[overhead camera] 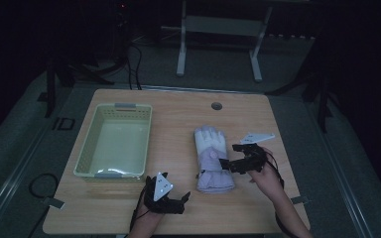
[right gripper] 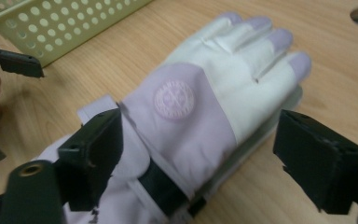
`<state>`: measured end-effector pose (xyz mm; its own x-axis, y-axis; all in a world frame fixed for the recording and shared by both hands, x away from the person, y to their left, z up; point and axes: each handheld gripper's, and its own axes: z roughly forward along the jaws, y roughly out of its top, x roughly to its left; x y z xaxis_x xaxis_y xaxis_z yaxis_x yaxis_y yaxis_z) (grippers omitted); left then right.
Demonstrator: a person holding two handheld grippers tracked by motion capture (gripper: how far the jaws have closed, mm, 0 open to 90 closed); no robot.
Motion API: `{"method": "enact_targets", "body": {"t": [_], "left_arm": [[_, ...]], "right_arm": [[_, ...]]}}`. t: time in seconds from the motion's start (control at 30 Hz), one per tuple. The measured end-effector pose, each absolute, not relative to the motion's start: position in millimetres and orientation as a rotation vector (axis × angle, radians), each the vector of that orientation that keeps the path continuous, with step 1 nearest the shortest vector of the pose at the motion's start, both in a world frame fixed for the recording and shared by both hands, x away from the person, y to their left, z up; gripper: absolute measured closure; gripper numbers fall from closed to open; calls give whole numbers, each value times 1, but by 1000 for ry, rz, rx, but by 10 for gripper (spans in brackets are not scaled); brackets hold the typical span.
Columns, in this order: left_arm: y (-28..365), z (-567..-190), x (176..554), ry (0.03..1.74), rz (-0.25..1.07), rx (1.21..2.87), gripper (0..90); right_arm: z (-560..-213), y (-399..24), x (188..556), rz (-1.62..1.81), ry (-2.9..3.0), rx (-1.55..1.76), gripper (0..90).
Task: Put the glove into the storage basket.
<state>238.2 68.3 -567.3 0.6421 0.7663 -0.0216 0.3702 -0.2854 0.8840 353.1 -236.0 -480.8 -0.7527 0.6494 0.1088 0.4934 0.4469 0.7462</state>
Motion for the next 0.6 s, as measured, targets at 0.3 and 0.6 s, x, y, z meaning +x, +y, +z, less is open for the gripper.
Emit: {"method": "enact_targets", "body": {"t": [0.3, 0.6], "left_arm": [[65, -560, 243, 887, 429, 1955, 0], [49, -532, 253, 930, 358, 1962, 0]], "right_arm": [[-483, -262, 351, 1188, 2415, 1069, 107], [-479, -268, 351, 1202, 2366, 1081, 292]]}}
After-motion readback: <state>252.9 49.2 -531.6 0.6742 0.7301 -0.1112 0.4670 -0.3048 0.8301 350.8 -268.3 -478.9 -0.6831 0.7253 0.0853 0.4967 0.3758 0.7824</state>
